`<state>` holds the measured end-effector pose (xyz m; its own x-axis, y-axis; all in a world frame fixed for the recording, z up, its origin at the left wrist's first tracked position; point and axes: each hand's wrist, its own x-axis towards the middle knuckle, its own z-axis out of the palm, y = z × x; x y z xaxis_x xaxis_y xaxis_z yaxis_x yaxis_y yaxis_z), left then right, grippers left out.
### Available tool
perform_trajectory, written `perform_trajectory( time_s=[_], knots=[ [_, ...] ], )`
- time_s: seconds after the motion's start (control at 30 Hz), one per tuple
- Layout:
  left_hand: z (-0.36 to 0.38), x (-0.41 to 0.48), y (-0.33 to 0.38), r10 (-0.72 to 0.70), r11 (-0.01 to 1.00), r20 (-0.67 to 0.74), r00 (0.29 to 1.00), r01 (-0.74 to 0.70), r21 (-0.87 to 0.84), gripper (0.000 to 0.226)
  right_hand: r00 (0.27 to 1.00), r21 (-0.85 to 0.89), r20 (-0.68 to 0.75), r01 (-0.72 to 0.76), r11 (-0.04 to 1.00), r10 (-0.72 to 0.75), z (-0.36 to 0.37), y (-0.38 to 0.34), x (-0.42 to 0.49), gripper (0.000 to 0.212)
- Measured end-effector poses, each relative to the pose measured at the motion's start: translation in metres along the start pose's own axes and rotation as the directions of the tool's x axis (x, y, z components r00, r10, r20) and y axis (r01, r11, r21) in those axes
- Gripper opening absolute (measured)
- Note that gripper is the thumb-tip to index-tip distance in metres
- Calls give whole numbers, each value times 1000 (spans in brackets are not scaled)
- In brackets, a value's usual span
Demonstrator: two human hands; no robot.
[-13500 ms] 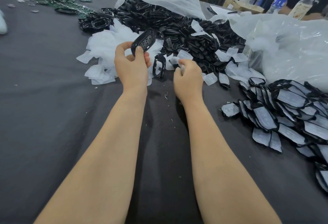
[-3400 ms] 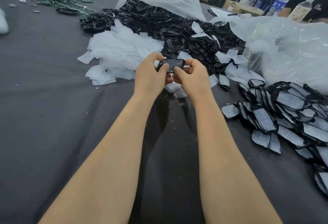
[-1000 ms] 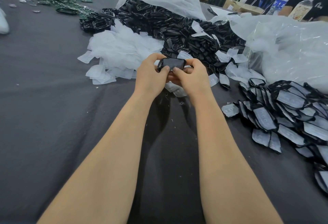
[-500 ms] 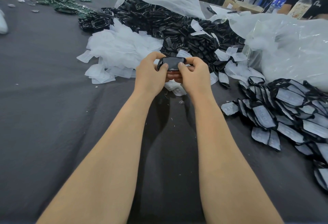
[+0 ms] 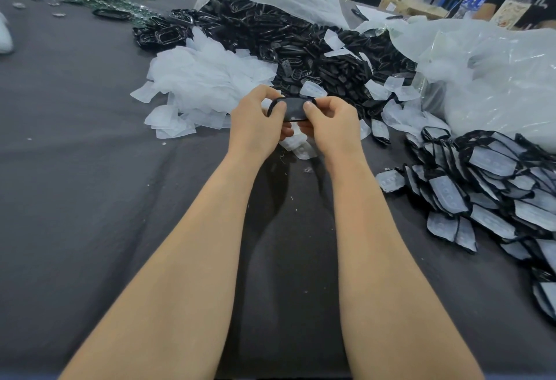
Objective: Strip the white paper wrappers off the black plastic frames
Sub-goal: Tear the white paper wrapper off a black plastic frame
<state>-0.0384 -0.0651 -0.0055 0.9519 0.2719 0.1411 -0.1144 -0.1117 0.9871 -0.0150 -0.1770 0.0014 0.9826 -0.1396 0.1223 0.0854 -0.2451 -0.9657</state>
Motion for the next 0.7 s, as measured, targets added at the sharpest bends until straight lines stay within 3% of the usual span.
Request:
perform_trajectory(
  time_s=[0.13, 0.3, 0.43, 0.53, 0.7],
  knots=[
    [0, 0, 0, 7, 1000, 8, 1000, -7, -6, 8, 1000, 9, 6, -4, 1000, 4, 1, 0, -1, 4],
    [0, 0, 0, 5, 1000, -3, 1000, -5, -17, 8, 999, 90, 27, -42, 995, 40, -2, -2, -2, 15],
    [-1, -1, 1, 3, 1000, -11, 1000, -4, -22, 9, 999, 5, 47, -18, 1000, 18, -2, -4, -3, 6],
    [0, -2, 2, -3, 1000, -5, 1000, 3, -17, 8, 999, -71, 38, 20, 997, -17, -2, -4, -3, 16],
    [0, -2, 1, -2, 1000, -3, 1000, 2, -3, 7, 997, 72, 37, -68, 995, 66, -2, -4, -4, 9]
  ],
)
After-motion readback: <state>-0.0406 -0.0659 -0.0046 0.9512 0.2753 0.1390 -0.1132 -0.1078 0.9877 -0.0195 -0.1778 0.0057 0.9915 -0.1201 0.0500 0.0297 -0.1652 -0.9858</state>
